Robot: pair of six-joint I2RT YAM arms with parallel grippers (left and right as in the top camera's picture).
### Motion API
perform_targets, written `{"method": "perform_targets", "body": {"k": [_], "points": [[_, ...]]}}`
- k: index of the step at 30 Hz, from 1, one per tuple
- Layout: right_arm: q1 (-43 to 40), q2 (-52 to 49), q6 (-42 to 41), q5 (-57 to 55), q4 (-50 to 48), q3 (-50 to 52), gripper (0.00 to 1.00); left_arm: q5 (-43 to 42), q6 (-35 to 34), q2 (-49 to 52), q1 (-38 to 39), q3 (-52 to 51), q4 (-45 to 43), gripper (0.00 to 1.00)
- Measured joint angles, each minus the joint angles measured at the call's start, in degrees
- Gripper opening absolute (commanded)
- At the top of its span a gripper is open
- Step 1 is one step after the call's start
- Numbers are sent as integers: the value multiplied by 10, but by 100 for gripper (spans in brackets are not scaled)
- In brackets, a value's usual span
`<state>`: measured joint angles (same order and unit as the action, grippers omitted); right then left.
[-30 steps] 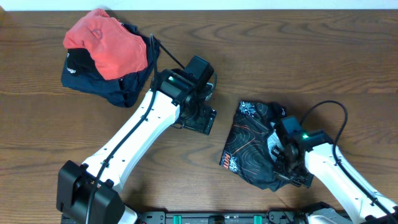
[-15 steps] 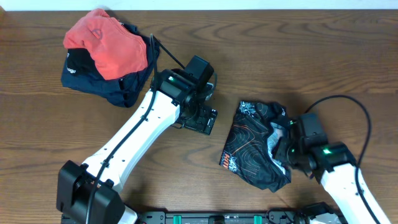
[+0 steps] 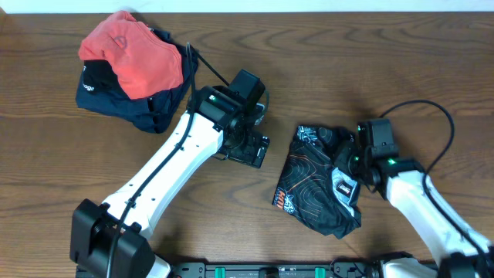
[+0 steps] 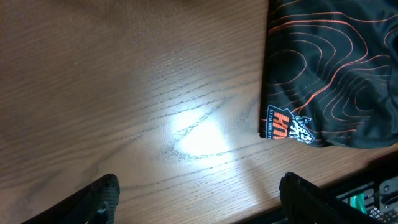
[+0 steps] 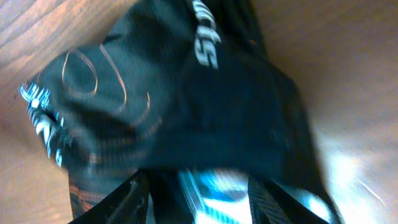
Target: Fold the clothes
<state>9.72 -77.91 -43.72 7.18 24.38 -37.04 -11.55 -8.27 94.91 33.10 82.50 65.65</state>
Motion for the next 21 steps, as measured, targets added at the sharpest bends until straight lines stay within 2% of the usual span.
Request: {"method": "perform_targets", "body": {"k": [6, 7, 8, 17, 21], "points": [[-17, -42, -2, 37, -96, 0, 20, 0, 0, 0, 0, -1, 3, 84], [-19, -42, 0, 41, -104, 0, 13, 0, 0, 0, 0, -2, 5, 84], [-24, -42, 6, 49, -111, 0, 1, 0, 0, 0, 0, -2, 6, 84], [-100, -42, 38, 100, -112, 0, 1, 0, 0, 0, 0, -2, 6, 84], [-144, -42, 57, 119, -110, 0, 8, 0, 0, 0, 0, -2, 6, 84]]}}
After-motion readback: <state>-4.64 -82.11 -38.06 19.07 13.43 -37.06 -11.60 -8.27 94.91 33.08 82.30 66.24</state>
